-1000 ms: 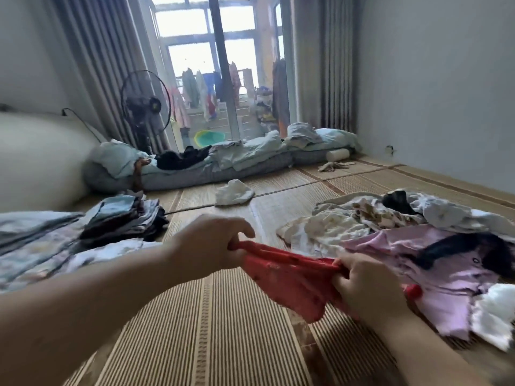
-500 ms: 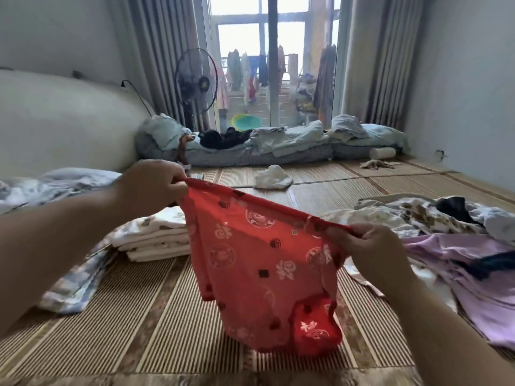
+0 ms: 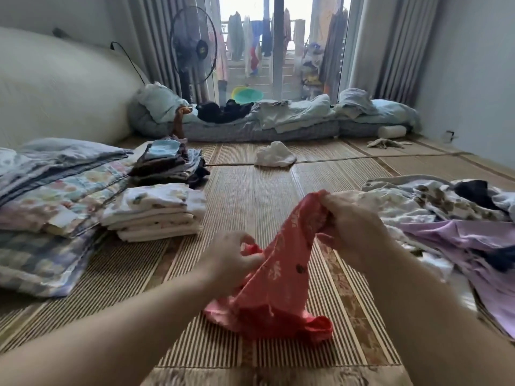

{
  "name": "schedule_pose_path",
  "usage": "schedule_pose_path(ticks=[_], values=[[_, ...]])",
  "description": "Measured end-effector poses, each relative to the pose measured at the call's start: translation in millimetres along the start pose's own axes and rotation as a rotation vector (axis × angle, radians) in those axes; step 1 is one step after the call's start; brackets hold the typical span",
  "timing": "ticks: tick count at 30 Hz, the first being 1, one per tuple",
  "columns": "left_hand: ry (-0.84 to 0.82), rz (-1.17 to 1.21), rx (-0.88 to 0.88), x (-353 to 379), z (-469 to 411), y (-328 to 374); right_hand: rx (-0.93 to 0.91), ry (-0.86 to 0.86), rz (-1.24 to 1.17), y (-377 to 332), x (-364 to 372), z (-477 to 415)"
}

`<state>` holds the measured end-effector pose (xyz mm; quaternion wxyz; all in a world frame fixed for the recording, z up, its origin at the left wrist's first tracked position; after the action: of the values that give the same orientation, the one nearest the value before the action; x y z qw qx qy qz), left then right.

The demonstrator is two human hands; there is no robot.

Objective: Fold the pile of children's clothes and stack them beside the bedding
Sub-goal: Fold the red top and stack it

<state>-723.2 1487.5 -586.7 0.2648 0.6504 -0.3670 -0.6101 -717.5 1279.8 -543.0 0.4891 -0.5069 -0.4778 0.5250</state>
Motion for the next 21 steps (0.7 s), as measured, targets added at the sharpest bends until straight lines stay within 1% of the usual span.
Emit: schedule_pose_path(ticks=[2,6,7,9,11,12,13,15,18,19,21], values=[[-0.047,0.035,0.014,33.1,26.4,2.4,0.027,0.029,-0.020,2.9,-0.8,-3.7],[-0.028,0.050,-0.040,74.6,54.1,-7.4,0.030,0.104,-0.128,0.9,-3.4,-4.5],[-0.042,-0.003,-0.050,82.1,56.1,-11.9,0.022,0.128,-0.131,-0.4,-5.0,-4.1],[-0.131,-0.248,-0.033,93.4,56.5,-18.8,0.004,0.181,-0.149,-2.5,-10.0,-1.6],[-0.201,-0.457,0.026,94.9,55.5,-22.7,-0.003,0.222,-0.190,-2.6,-17.2,0.6],[-0.206,-0.506,0.058,91.8,54.8,-23.8,-0.009,0.231,-0.193,-2.5,-20.4,1.9],[-0.199,-0.505,0.078,87.3,54.2,-24.6,-0.016,0.235,-0.159,-1.7,-23.7,2.7],[-0.191,-0.379,0.080,76.7,54.1,-25.4,-0.018,0.194,-0.005,4.3,-26.1,1.8],[-0.192,0.019,-0.008,59.6,49.6,-20.1,-0.008,0.109,0.466,12.4,-27.4,4.1],[-0.193,0.165,-0.036,53.3,47.2,-14.4,-0.020,0.021,0.545,11.9,-22.1,8.0],[-0.175,0.397,-0.067,37.1,41.0,1.6,-0.007,-0.277,0.626,15.3,-2.3,20.5]])
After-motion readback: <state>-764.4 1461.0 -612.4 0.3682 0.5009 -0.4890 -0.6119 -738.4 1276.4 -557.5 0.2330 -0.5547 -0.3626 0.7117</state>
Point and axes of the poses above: each hand's wrist, its own z-axis away from the middle knuckle, its own x-axis out of the palm, y = z × x, the point moved 7 cm from there along -z, towards the middle knuckle, and after that the axes turned 13 degrees about z, right-handed, at the moved point
